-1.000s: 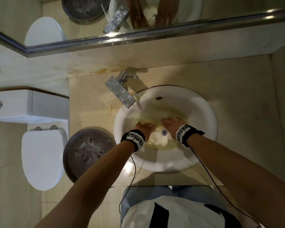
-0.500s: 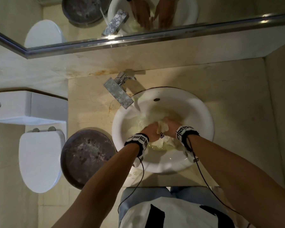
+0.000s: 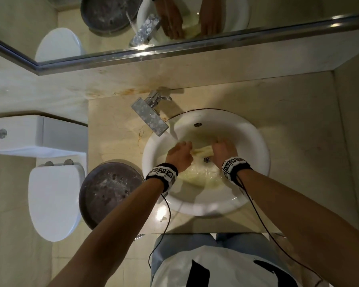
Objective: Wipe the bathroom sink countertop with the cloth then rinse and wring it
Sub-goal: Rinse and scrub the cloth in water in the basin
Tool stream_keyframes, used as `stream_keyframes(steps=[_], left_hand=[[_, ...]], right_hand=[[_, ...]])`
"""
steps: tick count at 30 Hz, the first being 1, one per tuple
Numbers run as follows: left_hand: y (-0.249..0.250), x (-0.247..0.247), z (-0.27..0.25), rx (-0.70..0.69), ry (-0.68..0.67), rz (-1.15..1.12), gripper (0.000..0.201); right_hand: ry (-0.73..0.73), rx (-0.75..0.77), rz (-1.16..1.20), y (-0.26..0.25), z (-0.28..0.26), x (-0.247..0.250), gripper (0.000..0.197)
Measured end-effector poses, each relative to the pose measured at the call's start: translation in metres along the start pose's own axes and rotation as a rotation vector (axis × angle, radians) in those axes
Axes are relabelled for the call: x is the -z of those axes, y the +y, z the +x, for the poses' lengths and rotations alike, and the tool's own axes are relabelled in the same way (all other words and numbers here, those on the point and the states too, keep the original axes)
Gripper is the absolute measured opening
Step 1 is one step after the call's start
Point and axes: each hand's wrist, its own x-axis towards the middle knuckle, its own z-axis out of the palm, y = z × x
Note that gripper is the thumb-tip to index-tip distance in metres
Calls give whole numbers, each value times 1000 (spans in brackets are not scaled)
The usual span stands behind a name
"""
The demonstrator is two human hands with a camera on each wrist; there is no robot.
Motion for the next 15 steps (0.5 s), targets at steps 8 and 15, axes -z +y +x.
stream_keyframes(steps=[8, 15], left_hand=[[19, -26, -13, -165, -218, 272, 40], [17, -55, -9, -102, -427, 323, 45]], right_hand=[[-145, 179, -113, 5, -12, -11, 41], [-263, 209, -76, -4, -21, -33, 44]])
